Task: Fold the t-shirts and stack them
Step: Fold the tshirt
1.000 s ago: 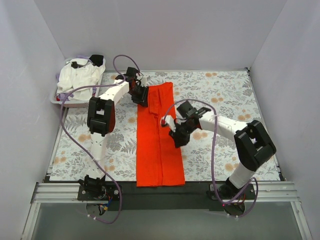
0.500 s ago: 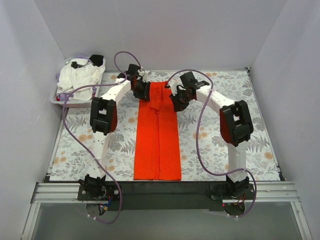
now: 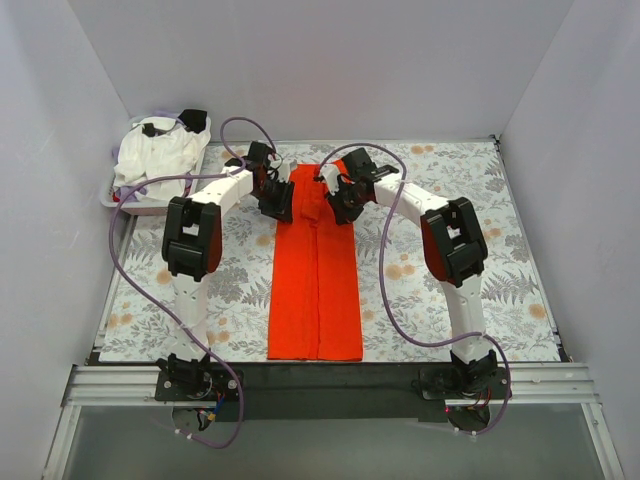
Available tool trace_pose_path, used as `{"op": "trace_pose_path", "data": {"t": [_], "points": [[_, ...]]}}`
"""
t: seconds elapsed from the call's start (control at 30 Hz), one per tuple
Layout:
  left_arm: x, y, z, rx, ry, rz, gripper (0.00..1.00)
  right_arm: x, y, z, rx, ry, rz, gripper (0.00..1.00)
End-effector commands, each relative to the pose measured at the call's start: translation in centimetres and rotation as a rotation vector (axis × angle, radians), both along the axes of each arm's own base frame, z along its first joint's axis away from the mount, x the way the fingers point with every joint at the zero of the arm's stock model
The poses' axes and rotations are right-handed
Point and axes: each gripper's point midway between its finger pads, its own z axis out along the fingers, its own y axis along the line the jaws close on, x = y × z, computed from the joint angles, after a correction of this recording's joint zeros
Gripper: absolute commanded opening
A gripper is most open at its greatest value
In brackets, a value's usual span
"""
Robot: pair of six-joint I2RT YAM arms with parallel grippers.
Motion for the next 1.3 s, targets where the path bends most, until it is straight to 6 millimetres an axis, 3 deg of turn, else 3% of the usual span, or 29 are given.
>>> {"op": "trace_pose_path", "data": {"t": [0.0,0.17,0.37,0.53,0.8,1.0,1.07,1.13,1.2,1.23,1.27], "points": [[0.1,-0.5,0.4,-0.027,-0.012,-0.011,0.29,1.2,-0.3,-0.7,-0.024,-0.026,-0.031,0.1],[0.4,-0.3,-1.4,-0.009,0.001,0.006,0.28,2.0,-1.0,-2.0,-0.07,-0.044,-0.051,0.09],[2.8,0.4,-3.0,0.02,-0.027,0.027,0.25,5.7,-2.6,-3.9,-0.11,-0.079,-0.101,0.08],[5.1,1.0,-4.9,0.026,-0.029,0.046,0.25,8.5,-3.3,-3.7,-0.112,-0.127,-0.136,0.07],[9.4,1.3,-5.2,0.025,-0.097,0.064,0.27,12.6,-4.3,-3.8,-0.119,-0.196,-0.189,0.08],[12.0,1.2,-4.1,0.041,-0.178,0.053,0.32,13.4,-3.9,-3.0,-0.1,-0.223,-0.178,0.16],[11.7,1.1,-3.3,0.029,-0.187,0.042,0.39,14.2,-4.1,-1.7,-0.097,-0.259,-0.193,0.25],[12.0,0.6,0.2,-0.009,-0.252,0.028,0.44,14.9,-3.8,0.7,-0.069,-0.298,-0.199,0.33],[11.2,0.2,1.6,-0.045,-0.266,0.01,0.46,15.0,-3.3,4.8,-0.013,-0.35,-0.191,0.42],[11.5,-0.1,5.6,-0.075,-0.348,0.001,0.57,14.8,-2.8,6.4,0.021,-0.366,-0.172,0.45],[11.4,-0.3,7.2,-0.092,-0.376,-0.006,0.62,14.6,-2.6,10.2,0.061,-0.423,-0.164,0.51]]}}
